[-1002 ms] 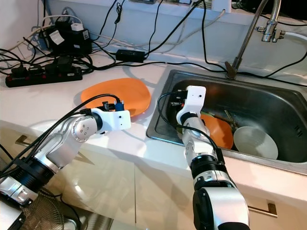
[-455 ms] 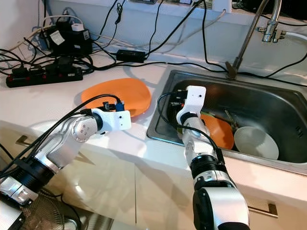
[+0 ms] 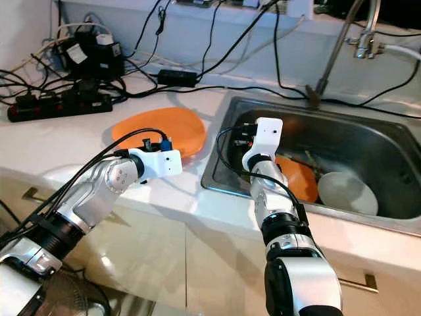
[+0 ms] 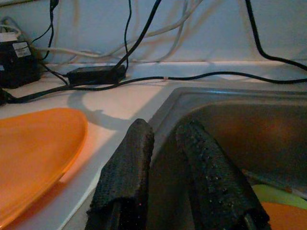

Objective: Kitchen organization

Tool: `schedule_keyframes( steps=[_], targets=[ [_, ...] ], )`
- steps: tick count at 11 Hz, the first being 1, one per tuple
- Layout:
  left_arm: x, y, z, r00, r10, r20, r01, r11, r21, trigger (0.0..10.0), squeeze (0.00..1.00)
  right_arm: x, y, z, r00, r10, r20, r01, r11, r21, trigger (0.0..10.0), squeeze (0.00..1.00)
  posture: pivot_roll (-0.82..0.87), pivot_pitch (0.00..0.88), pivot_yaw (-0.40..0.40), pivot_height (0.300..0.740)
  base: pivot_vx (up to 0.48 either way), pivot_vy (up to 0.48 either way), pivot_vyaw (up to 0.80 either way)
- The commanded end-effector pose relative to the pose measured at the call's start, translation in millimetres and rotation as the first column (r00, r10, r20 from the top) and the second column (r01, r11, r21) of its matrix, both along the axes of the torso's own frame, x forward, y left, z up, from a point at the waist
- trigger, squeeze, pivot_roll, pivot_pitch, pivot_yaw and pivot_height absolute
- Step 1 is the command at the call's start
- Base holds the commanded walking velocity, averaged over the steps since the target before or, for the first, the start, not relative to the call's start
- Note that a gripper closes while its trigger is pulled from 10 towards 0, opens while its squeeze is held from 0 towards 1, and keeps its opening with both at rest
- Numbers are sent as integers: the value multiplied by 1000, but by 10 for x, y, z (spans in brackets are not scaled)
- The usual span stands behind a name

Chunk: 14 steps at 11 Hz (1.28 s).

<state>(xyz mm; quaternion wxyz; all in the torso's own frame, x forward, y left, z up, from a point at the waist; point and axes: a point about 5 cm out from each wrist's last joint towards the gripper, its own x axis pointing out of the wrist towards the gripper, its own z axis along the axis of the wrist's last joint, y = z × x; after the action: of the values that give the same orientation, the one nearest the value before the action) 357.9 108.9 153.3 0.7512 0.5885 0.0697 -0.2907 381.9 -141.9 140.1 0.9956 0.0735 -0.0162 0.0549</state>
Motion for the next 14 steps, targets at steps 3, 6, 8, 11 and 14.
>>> schedule_keyframes(
  steps=[3, 6, 8, 11, 14],
  targets=[
    [-98, 53, -333, 989, 21, -147, -14, 999, 50, 10000, 0, 11, -10, 42, 1000, -1, 11, 1, 1000, -1, 10000, 0, 239, 1, -30, 740, 0, 0, 0],
    [-119, 47, -243, 990, 21, -142, -23, 1000, -14, 10000, 0, 9, 8, 33, 1000, 7, 8, -7, 1000, -1, 10000, 0, 248, 1, -32, 740, 0, 0, 0],
    [-123, 69, -253, 988, 31, -149, -31, 1000, 0, 10000, 0, 13, 31, 41, 1000, 14, 10, -14, 1000, 1, 10000, 0, 248, 0, -32, 740, 0, 0, 0],
    [-61, 154, -241, 988, 63, -143, -50, 995, 91, 10000, 0, 12, 22, 42, 1000, 13, 10, -13, 1000, 0, 10000, 0, 246, 0, -29, 740, 0, 0, 0],
    [-23, 160, -264, 985, 67, -160, -51, 993, 103, 0, 0, 10, 15, 45, 1000, 11, 12, -11, 1000, 0, 10000, 0, 239, 3, -26, 740, 0, 0, 0]
  ],
)
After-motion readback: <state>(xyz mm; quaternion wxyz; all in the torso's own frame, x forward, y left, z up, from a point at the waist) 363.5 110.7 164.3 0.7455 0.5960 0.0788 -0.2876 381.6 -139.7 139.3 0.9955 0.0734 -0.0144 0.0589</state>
